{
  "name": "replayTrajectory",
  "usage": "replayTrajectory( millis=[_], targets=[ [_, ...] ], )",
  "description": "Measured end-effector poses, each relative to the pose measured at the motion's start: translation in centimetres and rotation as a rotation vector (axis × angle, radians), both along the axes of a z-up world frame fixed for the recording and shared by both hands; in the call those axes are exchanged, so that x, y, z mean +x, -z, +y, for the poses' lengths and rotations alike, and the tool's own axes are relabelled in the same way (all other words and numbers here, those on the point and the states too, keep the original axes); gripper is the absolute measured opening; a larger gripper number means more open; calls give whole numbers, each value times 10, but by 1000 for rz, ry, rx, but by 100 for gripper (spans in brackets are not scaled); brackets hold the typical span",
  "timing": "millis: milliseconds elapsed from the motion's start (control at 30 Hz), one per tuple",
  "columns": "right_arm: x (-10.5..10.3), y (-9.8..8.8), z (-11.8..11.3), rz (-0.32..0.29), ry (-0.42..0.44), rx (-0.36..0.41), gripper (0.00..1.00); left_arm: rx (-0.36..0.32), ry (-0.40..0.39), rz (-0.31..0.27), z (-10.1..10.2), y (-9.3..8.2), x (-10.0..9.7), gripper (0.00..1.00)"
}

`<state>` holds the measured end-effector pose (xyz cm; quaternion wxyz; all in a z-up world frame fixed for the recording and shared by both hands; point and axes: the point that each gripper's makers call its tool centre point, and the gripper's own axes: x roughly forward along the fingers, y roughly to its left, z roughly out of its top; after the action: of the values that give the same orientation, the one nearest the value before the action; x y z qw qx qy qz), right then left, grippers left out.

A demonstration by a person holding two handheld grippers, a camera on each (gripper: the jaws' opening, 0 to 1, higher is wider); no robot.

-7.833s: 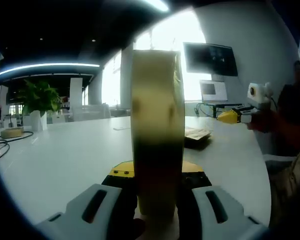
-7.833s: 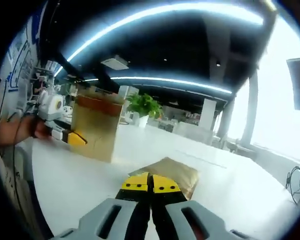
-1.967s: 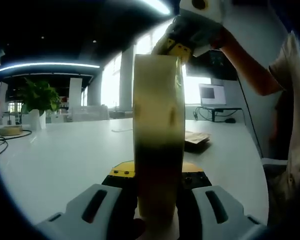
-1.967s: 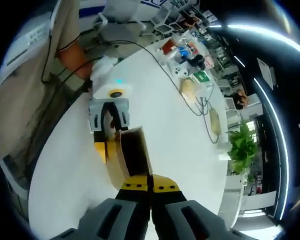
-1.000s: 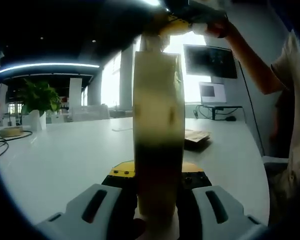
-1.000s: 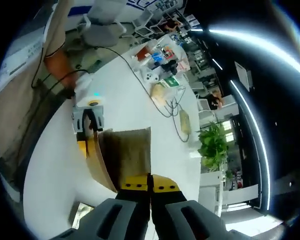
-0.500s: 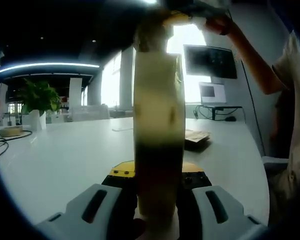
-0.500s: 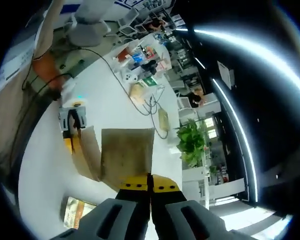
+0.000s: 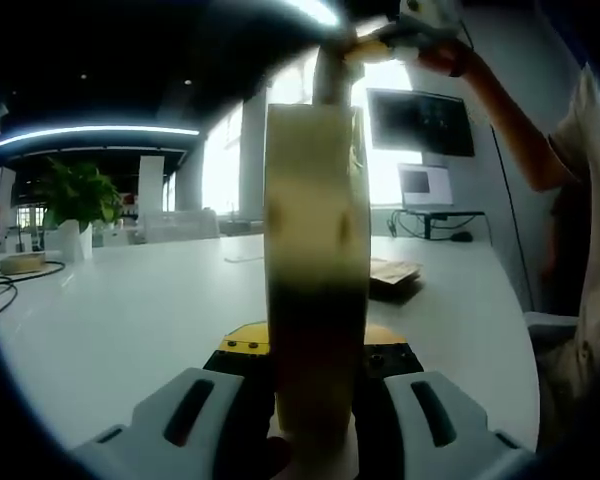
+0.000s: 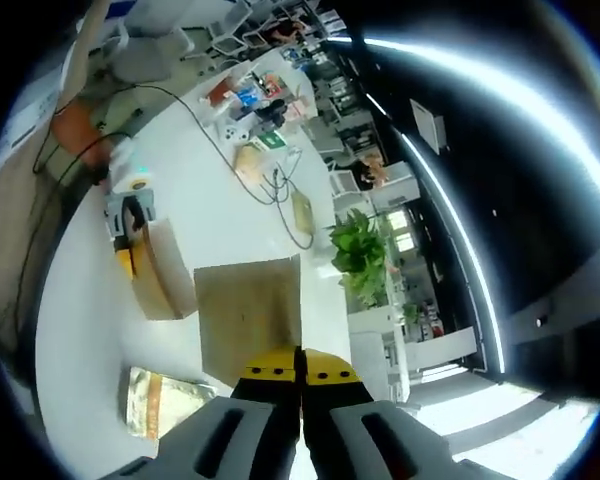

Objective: Extract single mask from mask box in order stack masks on table

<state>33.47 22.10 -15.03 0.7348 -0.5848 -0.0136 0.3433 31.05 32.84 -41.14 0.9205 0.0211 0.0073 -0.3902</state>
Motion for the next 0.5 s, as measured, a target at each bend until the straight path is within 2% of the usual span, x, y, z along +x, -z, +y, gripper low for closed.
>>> replayTrajectory(
  millis=[333, 500],
  targets=[
    [13, 28, -42, 32, 108, -22, 0, 1, -3, -1, 0, 0, 1, 20],
    [25, 46, -66, 72, 163, -19, 0, 2, -4, 0, 1, 0, 1, 20]
  ],
)
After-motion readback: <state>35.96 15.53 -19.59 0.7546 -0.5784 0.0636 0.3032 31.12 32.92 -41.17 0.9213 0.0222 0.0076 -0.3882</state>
